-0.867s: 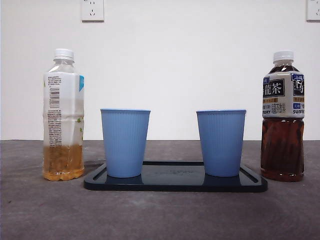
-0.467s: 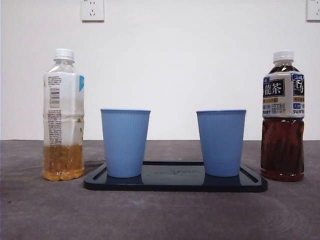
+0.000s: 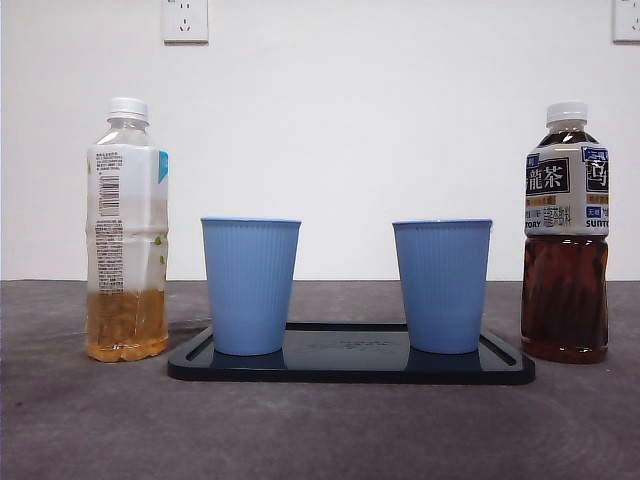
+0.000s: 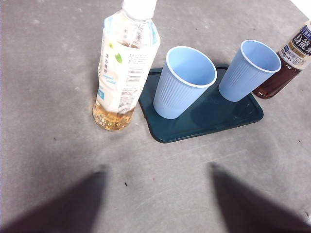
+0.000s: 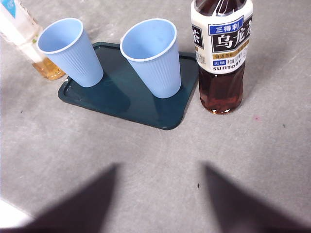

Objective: Pour the drink into the cup

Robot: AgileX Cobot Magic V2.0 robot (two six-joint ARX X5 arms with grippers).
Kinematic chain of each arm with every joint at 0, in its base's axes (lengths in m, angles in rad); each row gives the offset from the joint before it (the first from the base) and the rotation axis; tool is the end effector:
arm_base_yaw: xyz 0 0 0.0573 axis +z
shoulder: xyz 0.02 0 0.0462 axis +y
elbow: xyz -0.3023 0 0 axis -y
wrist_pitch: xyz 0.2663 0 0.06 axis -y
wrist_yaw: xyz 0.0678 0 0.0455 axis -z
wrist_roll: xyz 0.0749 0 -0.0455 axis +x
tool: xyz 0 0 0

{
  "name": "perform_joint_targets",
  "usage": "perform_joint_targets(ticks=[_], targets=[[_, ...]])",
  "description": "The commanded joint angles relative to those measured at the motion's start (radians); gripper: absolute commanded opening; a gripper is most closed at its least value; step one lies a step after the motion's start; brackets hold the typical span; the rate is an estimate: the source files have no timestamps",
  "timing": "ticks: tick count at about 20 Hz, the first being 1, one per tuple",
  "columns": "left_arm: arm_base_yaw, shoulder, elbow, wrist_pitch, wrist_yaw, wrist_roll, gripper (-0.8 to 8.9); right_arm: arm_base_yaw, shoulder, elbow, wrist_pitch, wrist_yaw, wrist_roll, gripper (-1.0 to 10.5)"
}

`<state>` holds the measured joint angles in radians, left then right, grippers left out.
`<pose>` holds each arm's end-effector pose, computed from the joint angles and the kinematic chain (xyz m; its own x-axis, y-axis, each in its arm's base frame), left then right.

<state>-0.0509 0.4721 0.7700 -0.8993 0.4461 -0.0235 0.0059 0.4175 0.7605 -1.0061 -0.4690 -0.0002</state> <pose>0.0976 -0.0373 0.2999 0.7209 -0.4687 -0.5104 0.3878 0.8833 -0.2634 0.0802 0.0343 0.2893 0.7003 0.4561 -0.5491 -0.3616 0.8899 0.2781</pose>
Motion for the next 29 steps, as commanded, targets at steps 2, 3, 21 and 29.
perform_joint_targets(ticks=[2,3,21,29], targets=[[-0.002,0.004,0.022,0.002,0.004,0.011,4.38,0.012,0.005,0.013,0.011,-0.002,0.0,4.0],[-0.002,0.004,0.022,0.002,0.004,0.011,4.38,0.018,0.005,0.012,0.011,-0.002,0.002,3.9],[-0.002,0.005,0.022,0.01,0.004,0.012,4.38,0.187,0.134,-0.485,0.933,0.237,0.377,4.4],[-0.002,0.004,0.022,-0.001,0.004,0.011,4.38,0.227,0.478,-0.493,1.302,0.369,0.257,4.4]])
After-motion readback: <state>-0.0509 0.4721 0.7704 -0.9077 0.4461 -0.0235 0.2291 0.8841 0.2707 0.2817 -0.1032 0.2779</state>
